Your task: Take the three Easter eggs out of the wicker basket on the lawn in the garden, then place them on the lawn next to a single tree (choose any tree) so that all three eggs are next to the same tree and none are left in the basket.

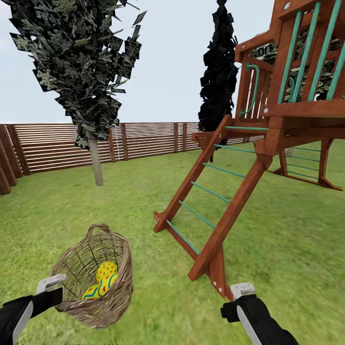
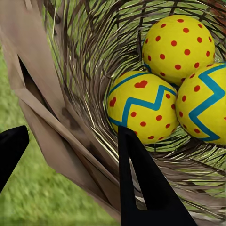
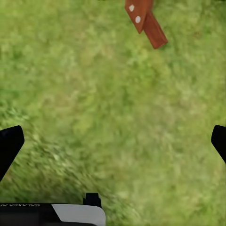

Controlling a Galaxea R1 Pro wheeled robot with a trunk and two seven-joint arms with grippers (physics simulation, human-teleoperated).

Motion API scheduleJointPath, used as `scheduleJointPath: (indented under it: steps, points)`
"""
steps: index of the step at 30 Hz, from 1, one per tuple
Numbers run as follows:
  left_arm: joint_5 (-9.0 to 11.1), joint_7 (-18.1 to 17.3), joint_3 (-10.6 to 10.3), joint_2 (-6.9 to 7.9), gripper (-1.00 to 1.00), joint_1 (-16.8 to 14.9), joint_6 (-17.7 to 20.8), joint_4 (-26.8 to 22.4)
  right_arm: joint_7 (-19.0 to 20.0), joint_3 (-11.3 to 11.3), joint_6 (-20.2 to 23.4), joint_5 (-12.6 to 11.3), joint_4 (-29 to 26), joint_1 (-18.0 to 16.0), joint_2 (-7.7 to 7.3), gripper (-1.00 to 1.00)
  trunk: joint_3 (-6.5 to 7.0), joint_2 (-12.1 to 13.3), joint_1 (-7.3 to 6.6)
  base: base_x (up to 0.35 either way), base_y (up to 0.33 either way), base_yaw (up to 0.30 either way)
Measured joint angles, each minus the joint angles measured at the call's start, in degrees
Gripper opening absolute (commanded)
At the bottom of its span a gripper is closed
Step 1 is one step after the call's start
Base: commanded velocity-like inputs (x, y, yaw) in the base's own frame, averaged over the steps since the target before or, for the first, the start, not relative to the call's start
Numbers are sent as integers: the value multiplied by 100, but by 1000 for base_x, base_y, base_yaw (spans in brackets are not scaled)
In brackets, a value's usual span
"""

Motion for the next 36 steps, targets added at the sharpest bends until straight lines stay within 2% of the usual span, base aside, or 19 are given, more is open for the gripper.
scheduleJointPath:
  steps: [30, 36]
  points:
    - [-3, -8, 14, 12, -100, -2, -24, -20, 0, -10, -9, -2, 0, 0, -9, 100, 0, 0, 0, 2, 0, 144]
    - [29, 4, 34, 15, -100, -4, -22, -11, 1, -3, -11, -1, 1, 1, -2, 100, 0, 0, -1, 172, 230, 25]
